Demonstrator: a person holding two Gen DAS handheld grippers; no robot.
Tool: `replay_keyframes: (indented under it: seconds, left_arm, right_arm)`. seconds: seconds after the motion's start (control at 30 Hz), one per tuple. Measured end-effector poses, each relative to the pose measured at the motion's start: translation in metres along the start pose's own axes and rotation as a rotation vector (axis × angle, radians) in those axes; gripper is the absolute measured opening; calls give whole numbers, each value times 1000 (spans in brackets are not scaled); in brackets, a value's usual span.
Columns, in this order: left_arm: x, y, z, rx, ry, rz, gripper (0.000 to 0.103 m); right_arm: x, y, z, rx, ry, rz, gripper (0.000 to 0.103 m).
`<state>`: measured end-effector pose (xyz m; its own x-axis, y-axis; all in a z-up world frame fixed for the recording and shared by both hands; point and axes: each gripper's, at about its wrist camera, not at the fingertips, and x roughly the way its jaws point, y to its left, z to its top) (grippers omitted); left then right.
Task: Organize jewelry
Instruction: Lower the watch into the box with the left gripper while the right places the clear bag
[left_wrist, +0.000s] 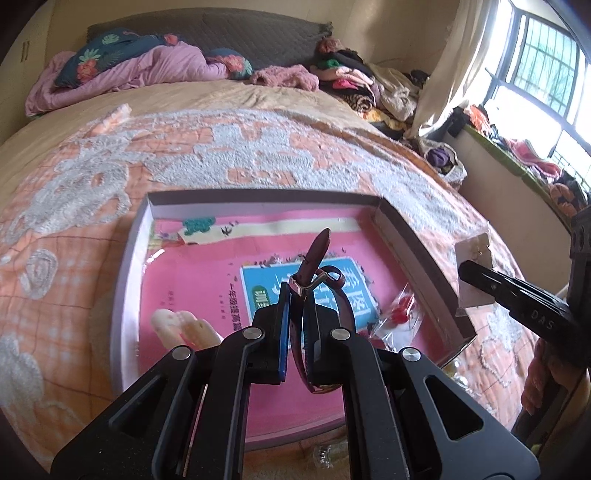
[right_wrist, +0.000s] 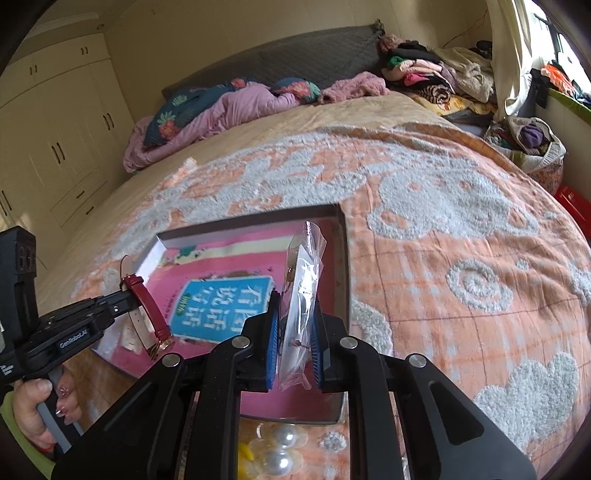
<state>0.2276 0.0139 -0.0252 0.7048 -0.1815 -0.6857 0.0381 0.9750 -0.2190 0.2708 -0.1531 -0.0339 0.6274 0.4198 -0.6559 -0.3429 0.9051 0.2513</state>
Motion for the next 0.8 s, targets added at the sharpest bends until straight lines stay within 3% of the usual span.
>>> replay_keyframes:
  seconds: [0.63, 0.8]
  left_arm:
    - [8, 0, -5, 18, 20, 16, 4]
    - [6, 1, -5, 17, 16, 26, 4]
  right_arm:
    - [19, -7, -11, 8, 47, -21, 17]
    - [18, -8, -11, 19, 44, -15, 29]
